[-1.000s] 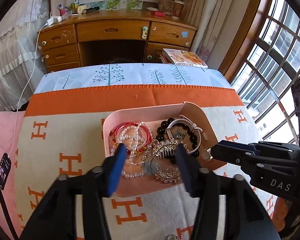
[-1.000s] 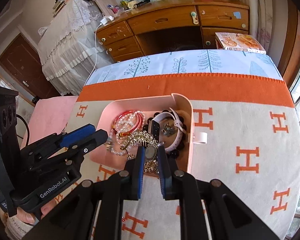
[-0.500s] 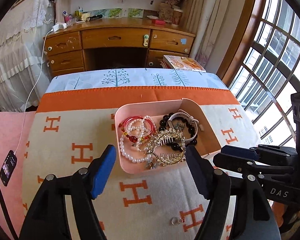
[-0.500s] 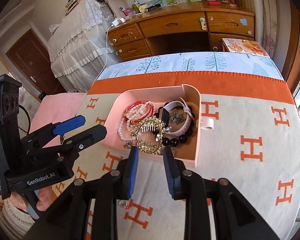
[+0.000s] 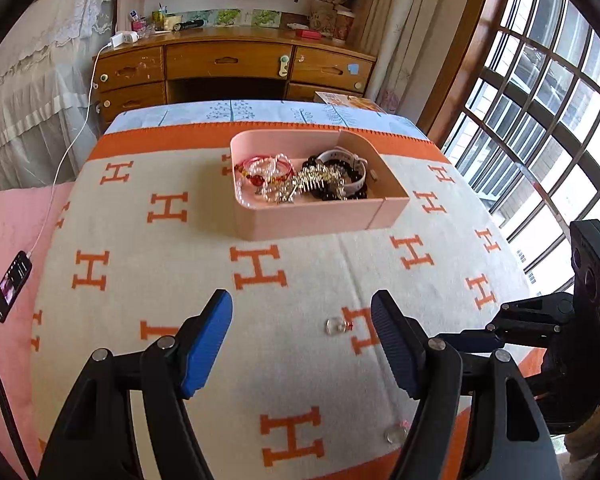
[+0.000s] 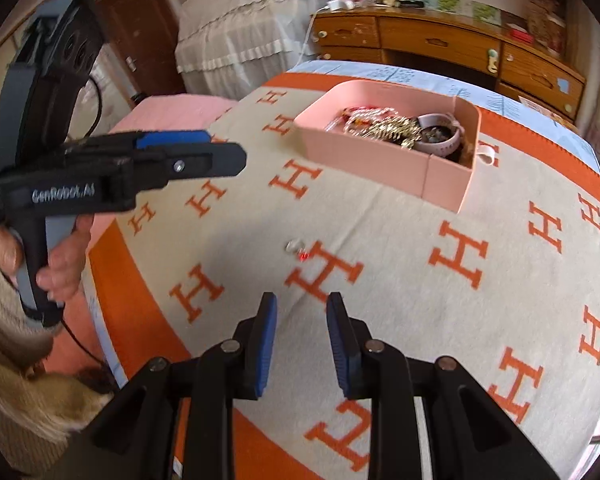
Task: Organize jewelry
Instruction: 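Grasp the red-stone ring with the right tool, then grasp the clear-stone ring with the left tool while the right tool holds the red ring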
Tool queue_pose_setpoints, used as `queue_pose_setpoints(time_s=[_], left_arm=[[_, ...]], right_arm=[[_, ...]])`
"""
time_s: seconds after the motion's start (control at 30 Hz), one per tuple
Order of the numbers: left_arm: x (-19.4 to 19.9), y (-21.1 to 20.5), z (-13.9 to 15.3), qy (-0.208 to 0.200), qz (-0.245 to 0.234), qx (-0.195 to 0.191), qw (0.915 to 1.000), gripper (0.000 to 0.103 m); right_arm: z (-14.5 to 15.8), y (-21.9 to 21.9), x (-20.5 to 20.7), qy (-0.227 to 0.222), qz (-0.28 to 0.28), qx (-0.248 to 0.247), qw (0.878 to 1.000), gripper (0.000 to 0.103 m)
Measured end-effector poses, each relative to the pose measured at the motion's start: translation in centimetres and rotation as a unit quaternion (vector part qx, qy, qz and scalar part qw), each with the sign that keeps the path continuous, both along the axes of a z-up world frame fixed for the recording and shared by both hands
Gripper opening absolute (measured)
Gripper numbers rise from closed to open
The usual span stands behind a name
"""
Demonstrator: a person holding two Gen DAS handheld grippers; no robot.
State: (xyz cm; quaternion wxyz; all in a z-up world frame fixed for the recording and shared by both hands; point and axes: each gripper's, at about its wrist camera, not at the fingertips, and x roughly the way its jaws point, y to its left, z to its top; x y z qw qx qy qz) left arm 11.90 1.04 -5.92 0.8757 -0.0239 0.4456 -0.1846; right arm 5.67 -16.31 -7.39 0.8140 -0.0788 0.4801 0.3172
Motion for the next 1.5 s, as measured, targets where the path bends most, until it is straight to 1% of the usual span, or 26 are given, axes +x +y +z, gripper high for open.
queue_pose_setpoints(time_s=[0.07, 0.17, 0.23, 0.3, 0.4, 0.43, 0.63, 0.7, 0.73, 0.77, 0.87, 0.93, 1.07, 1.17, 1.2, 1.23, 1.3, 1.4, 1.5], left_arm=[[-0.9, 0.2, -1.0, 0.012, 0.005, -0.005, 0.9999, 0.07], [-1.6, 0.7, -2.4, 0.032, 0.017, -0.011, 0.9993, 0.07], [-1.9, 1.0, -3.0, 0.041, 0.027, -0.015, 0.9987, 0.07], [-2.1, 1.2, -3.4, 0.047, 0.035, -0.018, 0.9981, 0.07], [-2.3, 1.4, -3.7, 0.052, 0.043, -0.021, 0.9975, 0.07], [-2.4, 1.4, -3.7, 0.052, 0.045, -0.021, 0.9974, 0.07], [-2.4, 1.5, -3.9, 0.053, 0.055, -0.016, 0.9969, 0.07], [-2.4, 1.5, -3.9, 0.054, 0.057, -0.015, 0.9968, 0.07], [-2.4, 1.5, -3.9, 0.054, 0.057, -0.015, 0.9968, 0.07], [-2.4, 1.5, -3.9, 0.054, 0.057, -0.015, 0.9968, 0.07], [-2.3, 1.1, -4.0, 0.058, 0.052, -0.014, 0.9968, 0.07], [-2.3, 0.5, -4.2, 0.062, 0.043, -0.013, 0.9971, 0.07], [-2.0, -1.6, -4.7, 0.07, 0.02, -0.007, 0.9973, 0.07], [-1.7, -3.2, -5.2, 0.08, 0.003, -0.007, 0.9968, 0.07], [-1.6, -3.6, -5.4, 0.082, -0.002, -0.01, 0.9965, 0.066], [-1.6, -4.1, -5.5, 0.086, -0.009, -0.012, 0.9962, 0.059], [-1.3, -4.9, -5.9, 0.094, -0.021, -0.017, 0.9952, 0.052], [-0.9, -5.6, -6.0, 0.086, -0.02, -0.014, 0.996, 0.052], [-0.3, -5.7, -6.1, 0.088, -0.013, -0.024, 0.9958, 0.052]], right_arm=[[-0.3, 0.4, -1.9, -0.023, 0.051, -0.023, 0.998, 0.026], [-1.0, 0.9, -4.3, -0.055, 0.116, -0.061, 0.99, 0.026], [-1.5, 1.4, -5.4, -0.062, 0.149, -0.074, 0.984, 0.026], [-2.1, 1.9, -5.9, -0.064, 0.172, -0.076, 0.98, 0.026], [-3.3, 2.6, -5.9, -0.072, 0.187, -0.092, 0.975, 0.026], [-3.2, 2.6, -5.8, -0.081, 0.19, -0.08, 0.975, 0.026], [-3.5, 3.4, -4.5, -0.075, 0.201, -0.056, 0.975, 0.026], [-3.5, 3.5, -4.4, -0.076, 0.201, -0.054, 0.975, 0.02], [-3.5, 3.6, -4.3, -0.076, 0.202, -0.053, 0.975, 0.015], [-3.5, 3.6, -4.3, -0.076, 0.2, -0.052, 0.975, 0.015], [-3.6, 3.3, -3.9, -0.081, 0.19, -0.048, 0.977, 0.015], [-3.6, 2.6, -3.8, -0.083, 0.172, -0.043, 0.981, 0.015], [-3.3, 0.5, -2.4, -0.081, 0.095, -0.023, 0.992, 0.015], [-3.0, -1.7, -1.1, -0.081, 0.026, 0.0, 0.996, 0.015], [-2.8, -2.4, -0.6, -0.08, 0.004, 0.012, 0.997, 0.015], [-2.7, -3.2, -0.3, -0.077, -0.017, 0.025, 0.997, 0.015], [-2.7, -4.4, 0.3, -0.074, -0.045, 0.047, 0.995, 0.015], [-2.7, -5.7, 0.8, -0.066, -0.072, 0.077, 0.992, 0.015], [-2.7, -6.6, 0.9, -0.059, -0.086, 0.1, 0.989, 0.015]])
